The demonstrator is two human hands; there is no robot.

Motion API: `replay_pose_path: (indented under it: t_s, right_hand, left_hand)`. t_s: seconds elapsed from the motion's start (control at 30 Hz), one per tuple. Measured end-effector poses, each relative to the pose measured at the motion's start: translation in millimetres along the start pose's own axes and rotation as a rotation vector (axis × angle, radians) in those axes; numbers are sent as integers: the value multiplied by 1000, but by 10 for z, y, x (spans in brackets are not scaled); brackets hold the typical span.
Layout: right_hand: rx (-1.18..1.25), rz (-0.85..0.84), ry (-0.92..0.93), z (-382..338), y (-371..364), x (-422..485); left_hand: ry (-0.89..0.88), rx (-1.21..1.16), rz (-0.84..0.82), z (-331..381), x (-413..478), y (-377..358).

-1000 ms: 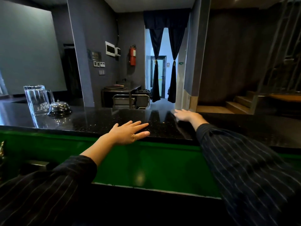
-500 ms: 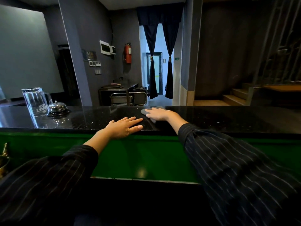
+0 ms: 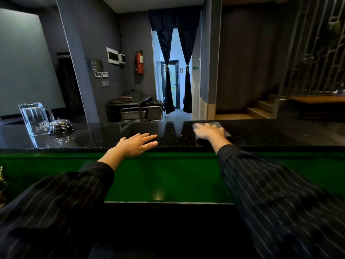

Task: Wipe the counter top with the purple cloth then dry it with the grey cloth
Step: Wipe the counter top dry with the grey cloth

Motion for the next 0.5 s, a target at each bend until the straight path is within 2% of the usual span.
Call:
replay_pose_path:
  t_s: [0.13,0.23,0.3,0.5]
  right_hand:
    - [-2,-15,267,-620,-109,-450]
    - [5,-42,348,-453,-80,-714]
    - [39,-30,304,-75,3,-819]
    - [28,-31,0,1248,181,-762]
  left_hand:
    - [14,3,-27,15,-53,22]
    - [26,-1,-23,27,-87,29]
    - [29,10,-23,17,-96,24]
    - [17,40,-13,57,-78,-14]
Point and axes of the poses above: each hand's wrist, its own x-axis towards the middle knuckle, its own y-axis out of the back of the hand, z = x × y, the point moved 6 cm from there along x, towards the middle knuckle, and after that the axes turned 4 degrees about y, right-handed, at the moved point
